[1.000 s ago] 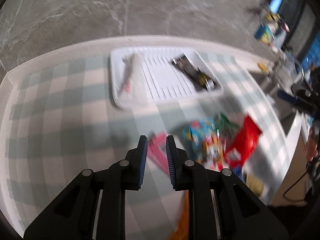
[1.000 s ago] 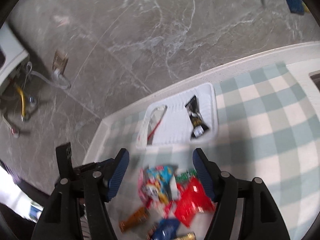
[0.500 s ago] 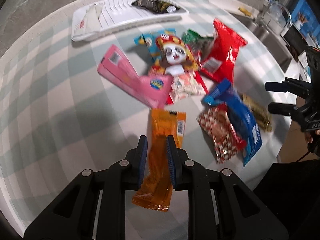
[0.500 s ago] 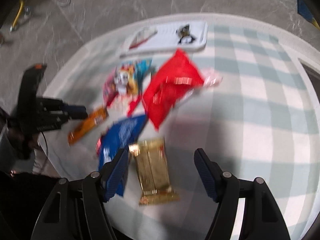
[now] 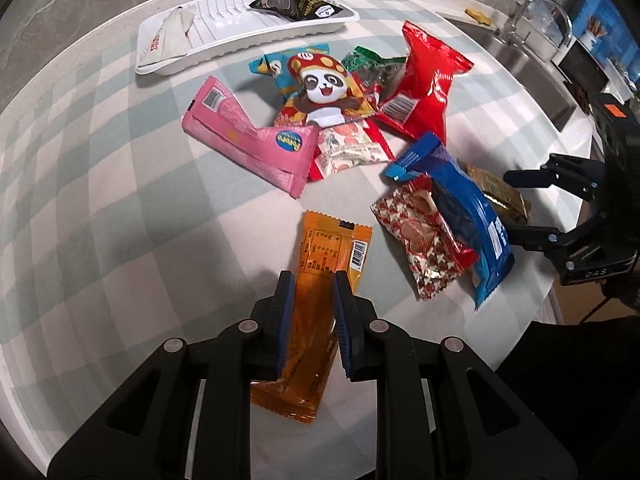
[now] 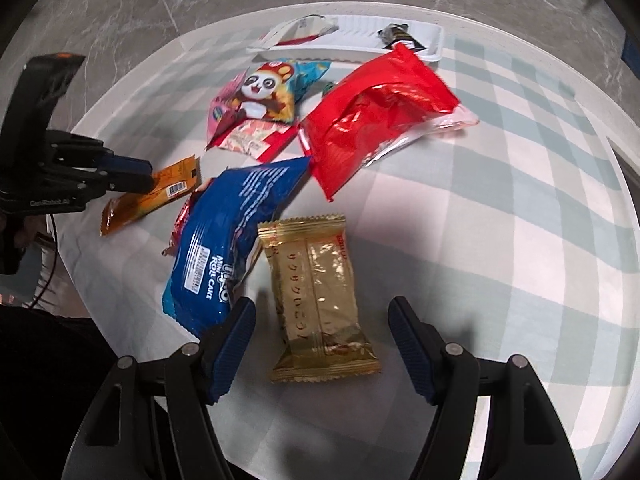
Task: Organize snacks
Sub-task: 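Grasp the orange bar with the left tool while the right tool grasps the gold cake, then carry the orange bar and gold cake to the tray with both tools, then open both tools to release the packets into the tray, then grasp the pink bar with the left tool while the right tool grasps the red bag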
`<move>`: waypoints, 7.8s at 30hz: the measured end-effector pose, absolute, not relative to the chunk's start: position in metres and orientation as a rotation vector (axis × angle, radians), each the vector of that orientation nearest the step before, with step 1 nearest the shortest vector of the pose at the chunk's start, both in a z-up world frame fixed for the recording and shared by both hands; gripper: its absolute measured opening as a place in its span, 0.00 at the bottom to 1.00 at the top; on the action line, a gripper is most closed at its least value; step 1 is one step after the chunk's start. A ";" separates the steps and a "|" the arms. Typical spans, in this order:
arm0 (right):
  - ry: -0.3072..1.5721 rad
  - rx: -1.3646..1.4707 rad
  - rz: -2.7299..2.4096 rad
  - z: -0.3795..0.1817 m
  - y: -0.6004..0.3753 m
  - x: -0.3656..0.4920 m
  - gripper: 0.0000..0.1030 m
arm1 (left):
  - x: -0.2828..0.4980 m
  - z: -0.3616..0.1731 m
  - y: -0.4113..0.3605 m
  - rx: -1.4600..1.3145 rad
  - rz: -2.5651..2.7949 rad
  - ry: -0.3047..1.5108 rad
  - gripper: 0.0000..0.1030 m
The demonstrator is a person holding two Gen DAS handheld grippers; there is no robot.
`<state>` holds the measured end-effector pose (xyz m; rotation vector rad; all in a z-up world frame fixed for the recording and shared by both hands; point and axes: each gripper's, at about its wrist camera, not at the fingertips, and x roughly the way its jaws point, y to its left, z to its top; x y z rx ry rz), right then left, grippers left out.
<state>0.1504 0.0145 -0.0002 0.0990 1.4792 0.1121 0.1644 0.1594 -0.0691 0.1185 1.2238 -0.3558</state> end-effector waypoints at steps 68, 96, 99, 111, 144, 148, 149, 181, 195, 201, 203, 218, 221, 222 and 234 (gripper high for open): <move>1.456 0.443 0.123 0.008 -0.015 0.156 0.33 | 0.153 -0.083 0.181 -0.007 -0.523 1.211 0.23; 1.282 0.862 0.176 0.022 -0.046 0.254 0.33 | 0.260 -0.010 0.261 -0.445 -0.501 1.051 0.23; 1.277 0.866 0.168 0.018 -0.051 0.274 0.33 | 0.280 -0.007 0.267 -0.459 -0.491 1.045 0.23; 1.285 0.860 0.125 -0.017 -0.076 0.363 0.33 | 0.384 -0.005 0.263 -0.449 -0.466 1.054 0.23; 1.428 0.841 -0.052 -0.116 -0.089 0.454 0.40 | 0.522 -0.069 0.215 -0.231 -0.333 1.105 0.24; 1.422 0.839 -0.053 -0.115 -0.089 0.455 0.44 | 0.523 -0.071 0.212 -0.227 -0.330 1.104 0.25; 1.419 0.837 -0.051 -0.113 -0.088 0.454 0.45 | 0.522 -0.071 0.212 -0.221 -0.327 1.102 0.25; 1.221 0.626 0.003 0.033 -0.049 0.352 0.59 | 0.376 0.002 0.224 -0.220 -0.300 0.995 0.49; 1.225 0.579 -0.143 0.040 -0.048 0.252 0.61 | 0.299 -0.040 0.231 -0.242 -0.258 1.096 0.50; 1.257 0.621 -0.190 0.024 -0.049 0.227 0.62 | 0.289 -0.056 0.229 -0.266 -0.257 1.136 0.50; 1.265 0.630 -0.196 0.018 -0.047 0.223 0.62 | 0.287 -0.060 0.227 -0.265 -0.257 1.148 0.50; 1.290 0.668 -0.224 -0.014 -0.040 0.230 0.62 | 0.296 -0.079 0.216 -0.286 -0.259 1.188 0.50; 1.291 0.681 -0.234 -0.020 -0.040 0.233 0.62 | 0.298 -0.081 0.215 -0.289 -0.259 1.187 0.50; 1.293 0.680 -0.237 -0.021 -0.040 0.235 0.62 | 0.298 -0.081 0.214 -0.289 -0.260 1.186 0.50; 1.313 0.638 -0.251 -0.032 -0.036 0.247 0.56 | 0.301 -0.083 0.210 -0.278 -0.278 1.153 0.48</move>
